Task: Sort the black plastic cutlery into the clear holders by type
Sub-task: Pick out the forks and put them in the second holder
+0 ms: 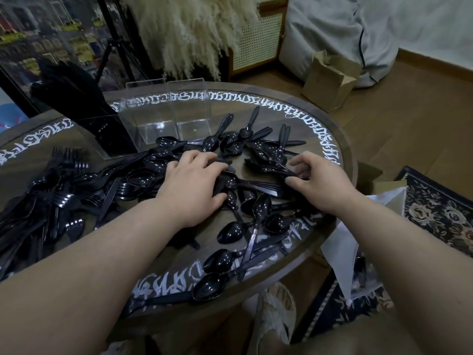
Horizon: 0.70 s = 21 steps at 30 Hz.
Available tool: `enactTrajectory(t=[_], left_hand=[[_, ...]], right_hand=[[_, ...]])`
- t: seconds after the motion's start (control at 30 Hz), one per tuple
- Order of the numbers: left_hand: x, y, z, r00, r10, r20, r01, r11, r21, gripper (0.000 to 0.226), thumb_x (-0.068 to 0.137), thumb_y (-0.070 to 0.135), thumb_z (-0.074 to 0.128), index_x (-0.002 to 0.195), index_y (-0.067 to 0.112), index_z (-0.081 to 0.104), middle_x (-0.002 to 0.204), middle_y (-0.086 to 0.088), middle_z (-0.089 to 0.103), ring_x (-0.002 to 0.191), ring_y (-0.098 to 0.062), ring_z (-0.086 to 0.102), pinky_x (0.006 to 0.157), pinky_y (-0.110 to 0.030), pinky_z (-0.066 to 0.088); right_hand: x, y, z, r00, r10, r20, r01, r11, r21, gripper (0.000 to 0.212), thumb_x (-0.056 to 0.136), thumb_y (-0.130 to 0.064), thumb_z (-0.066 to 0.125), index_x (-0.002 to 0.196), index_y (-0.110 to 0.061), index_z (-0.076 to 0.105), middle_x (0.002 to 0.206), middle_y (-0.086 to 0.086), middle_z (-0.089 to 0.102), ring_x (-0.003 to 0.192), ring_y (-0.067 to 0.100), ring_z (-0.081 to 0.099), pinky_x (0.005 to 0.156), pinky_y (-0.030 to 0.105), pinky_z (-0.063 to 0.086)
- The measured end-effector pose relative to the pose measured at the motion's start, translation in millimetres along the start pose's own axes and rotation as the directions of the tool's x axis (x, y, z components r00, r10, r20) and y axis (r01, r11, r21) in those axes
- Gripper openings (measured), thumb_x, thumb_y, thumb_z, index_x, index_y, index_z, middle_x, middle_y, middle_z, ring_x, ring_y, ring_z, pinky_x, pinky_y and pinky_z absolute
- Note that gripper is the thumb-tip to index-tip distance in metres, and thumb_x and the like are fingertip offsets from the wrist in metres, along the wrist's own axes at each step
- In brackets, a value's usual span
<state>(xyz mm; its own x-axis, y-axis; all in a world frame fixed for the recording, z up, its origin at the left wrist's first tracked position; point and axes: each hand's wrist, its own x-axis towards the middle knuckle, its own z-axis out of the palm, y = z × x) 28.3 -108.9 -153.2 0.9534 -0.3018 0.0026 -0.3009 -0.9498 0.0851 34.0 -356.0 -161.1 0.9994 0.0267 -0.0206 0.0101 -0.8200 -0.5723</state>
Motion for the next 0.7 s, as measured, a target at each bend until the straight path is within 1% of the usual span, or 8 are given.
enactTrajectory(t=[0.07, 0.17, 0.27, 0.33, 0.43, 0.57, 0.7], left_hand=[[-2.1, 3.2, 0.1, 0.999, 0.038, -0.026, -0.039, 0.999, -0.003, 0.06, 0.088, 0.049, 0.055, 0.143, 0.039, 0.033, 0.152, 0.007, 0.026, 0.14, -0.021, 0.014, 0.11, -0.048, 0.022], [-5.1, 6.2, 2.6, 0.995, 0.086, 0.048, -0.087, 0.996, 0.014, 0.062, 0.086, 0.056, 0.053, 0.142, 0.045, 0.031, 0.154, 0.008, 0.022, 0.142, -0.021, 0.01, 0.11, -0.049, 0.019], [-7.0, 2.1, 4.6, 0.992, 0.03, 0.123, -0.038, 0.997, 0.068, 0.065, 0.085, 0.062, 0.051, 0.143, 0.044, 0.029, 0.155, 0.006, 0.02, 0.143, -0.022, 0.006, 0.11, -0.05, 0.018], [-7.9, -2.3, 4.5, 0.993, -0.01, 0.118, 0.0, 0.996, 0.086, 0.067, 0.085, 0.063, 0.05, 0.145, 0.041, 0.028, 0.155, 0.006, 0.021, 0.143, -0.022, 0.008, 0.11, -0.05, 0.02], [-8.6, -4.8, 3.6, 0.993, -0.034, 0.109, 0.024, 0.995, 0.096, 0.068, 0.086, 0.061, 0.05, 0.146, 0.038, 0.029, 0.155, 0.005, 0.023, 0.143, -0.022, 0.01, 0.11, -0.049, 0.022], [-8.1, -4.5, 3.5, 0.993, -0.017, 0.117, 0.009, 0.998, 0.064, 0.064, 0.088, 0.054, 0.054, 0.145, 0.035, 0.032, 0.153, 0.007, 0.026, 0.142, -0.02, 0.014, 0.11, -0.047, 0.024], [-7.5, -7.7, 3.0, 0.991, 0.038, 0.131, -0.04, 0.999, 0.012, 0.06, 0.089, 0.048, 0.057, 0.144, 0.038, 0.035, 0.152, 0.013, 0.028, 0.141, -0.017, 0.015, 0.11, -0.046, 0.024]], right_hand=[[-2.5, 0.9, -2.3, 1.0, -0.028, -0.007, 0.028, 0.998, -0.061, 0.037, 0.086, -0.027, 0.068, 0.121, -0.022, 0.056, 0.106, -0.008, 0.058, 0.099, 0.013, 0.054, 0.081, 0.025, 0.039], [-3.5, 3.7, -2.0, 0.999, -0.012, -0.039, 0.007, 0.993, -0.115, 0.032, 0.087, -0.024, 0.066, 0.117, -0.021, 0.058, 0.107, -0.004, 0.062, 0.099, 0.016, 0.057, 0.081, 0.027, 0.043], [-4.3, 4.5, -4.6, 0.995, 0.021, -0.101, -0.035, 0.989, -0.142, 0.026, 0.087, -0.022, 0.065, 0.112, -0.018, 0.06, 0.108, 0.0, 0.064, 0.103, 0.021, 0.059, 0.085, 0.031, 0.046], [-5.9, 2.0, -7.2, 0.994, -0.028, -0.107, 0.008, 0.982, -0.188, 0.028, 0.086, -0.025, 0.067, 0.113, -0.019, 0.06, 0.113, 0.001, 0.06, 0.107, 0.022, 0.055, 0.085, 0.033, 0.045], [-9.3, -4.7, -8.5, 0.992, -0.118, -0.035, 0.106, 0.962, -0.253, 0.026, 0.084, -0.029, 0.069, 0.109, -0.024, 0.064, 0.111, 0.001, 0.056, 0.111, 0.023, 0.047, 0.085, 0.032, 0.04], [-11.1, -14.1, -5.2, 0.983, -0.157, 0.092, 0.177, 0.938, -0.298, 0.032, 0.084, -0.037, 0.069, 0.114, -0.028, 0.066, 0.1, -0.002, 0.052, 0.108, 0.023, 0.046, 0.082, 0.029, 0.035], [-8.1, -23.1, 8.2, 0.972, -0.193, 0.136, 0.228, 0.918, -0.326, 0.037, 0.085, -0.041, 0.066, 0.12, -0.029, 0.064, 0.108, 0.001, 0.055, 0.108, 0.023, 0.046, 0.087, 0.031, 0.041]])
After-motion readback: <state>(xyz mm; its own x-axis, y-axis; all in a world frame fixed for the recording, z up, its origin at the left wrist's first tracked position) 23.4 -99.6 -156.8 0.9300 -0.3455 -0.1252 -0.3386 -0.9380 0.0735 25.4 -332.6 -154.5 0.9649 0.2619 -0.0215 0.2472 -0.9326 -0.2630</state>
